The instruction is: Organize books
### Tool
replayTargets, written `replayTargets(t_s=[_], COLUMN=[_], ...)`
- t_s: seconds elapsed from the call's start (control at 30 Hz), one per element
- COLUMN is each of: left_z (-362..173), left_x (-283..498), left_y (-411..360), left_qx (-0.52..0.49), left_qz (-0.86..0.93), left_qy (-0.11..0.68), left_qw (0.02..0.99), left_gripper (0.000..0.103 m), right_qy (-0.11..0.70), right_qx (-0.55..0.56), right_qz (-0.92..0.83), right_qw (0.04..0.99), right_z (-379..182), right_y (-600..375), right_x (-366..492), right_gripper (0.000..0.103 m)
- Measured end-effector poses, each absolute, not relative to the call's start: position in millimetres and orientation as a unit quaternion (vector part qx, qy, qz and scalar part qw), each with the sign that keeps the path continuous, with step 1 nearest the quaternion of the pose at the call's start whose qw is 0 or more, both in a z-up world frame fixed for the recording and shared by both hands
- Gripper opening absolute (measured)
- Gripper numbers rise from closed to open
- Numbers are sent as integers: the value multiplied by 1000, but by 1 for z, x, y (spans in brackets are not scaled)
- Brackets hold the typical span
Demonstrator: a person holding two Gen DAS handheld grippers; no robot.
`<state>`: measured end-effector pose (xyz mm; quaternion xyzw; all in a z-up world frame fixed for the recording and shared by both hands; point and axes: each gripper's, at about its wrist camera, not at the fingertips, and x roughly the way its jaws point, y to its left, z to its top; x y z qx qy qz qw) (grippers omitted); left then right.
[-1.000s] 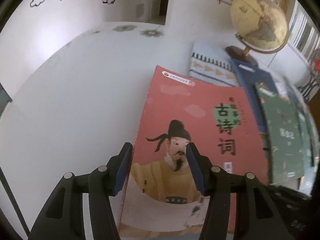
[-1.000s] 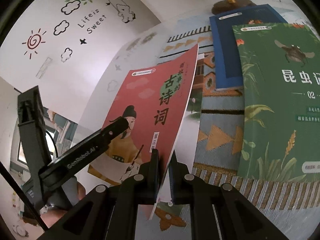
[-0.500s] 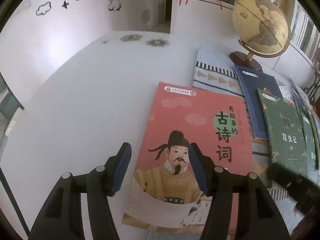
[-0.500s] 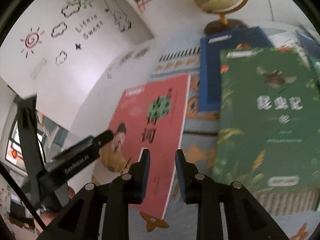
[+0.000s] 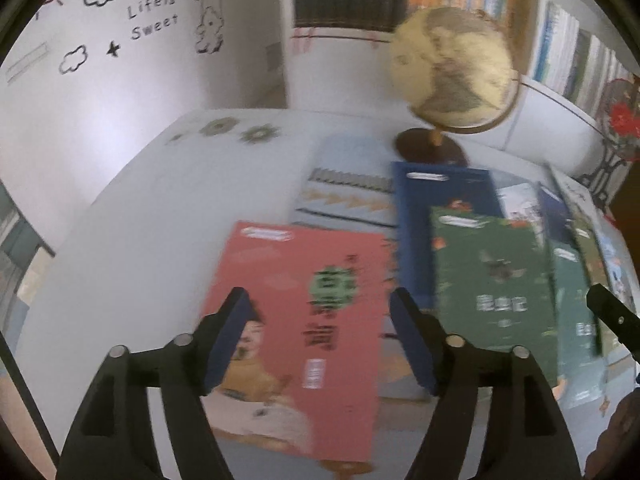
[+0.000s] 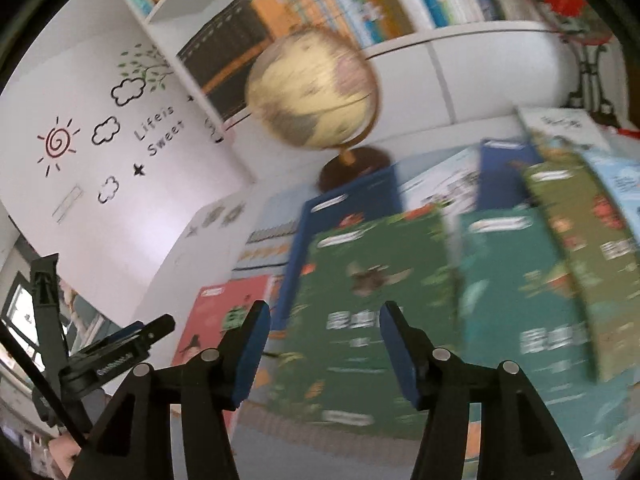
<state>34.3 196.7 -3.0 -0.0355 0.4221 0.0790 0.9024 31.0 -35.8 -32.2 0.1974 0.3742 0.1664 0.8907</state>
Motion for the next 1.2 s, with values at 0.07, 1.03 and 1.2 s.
replayTargets(t_s=[0.07,1.03,1.2], left_z=[-2,-60,-71], left_x=[39,72,80], left_y=[178,72,103], left_qx=[-33,31,16], left_qz=[66,-55,-31], left_qy=[423,458,470], left_qw=[903,887,882], left_gripper=[77,78,78], right_qy=[375,423,417], right_qx=[199,195,152], right_qz=[160,201,212], right_qw=[891,862,871], right_z=[-33,-100,-101], right_y=[-54,-119,-85], right_x=[32,47,51], right_gripper=[56,56,56])
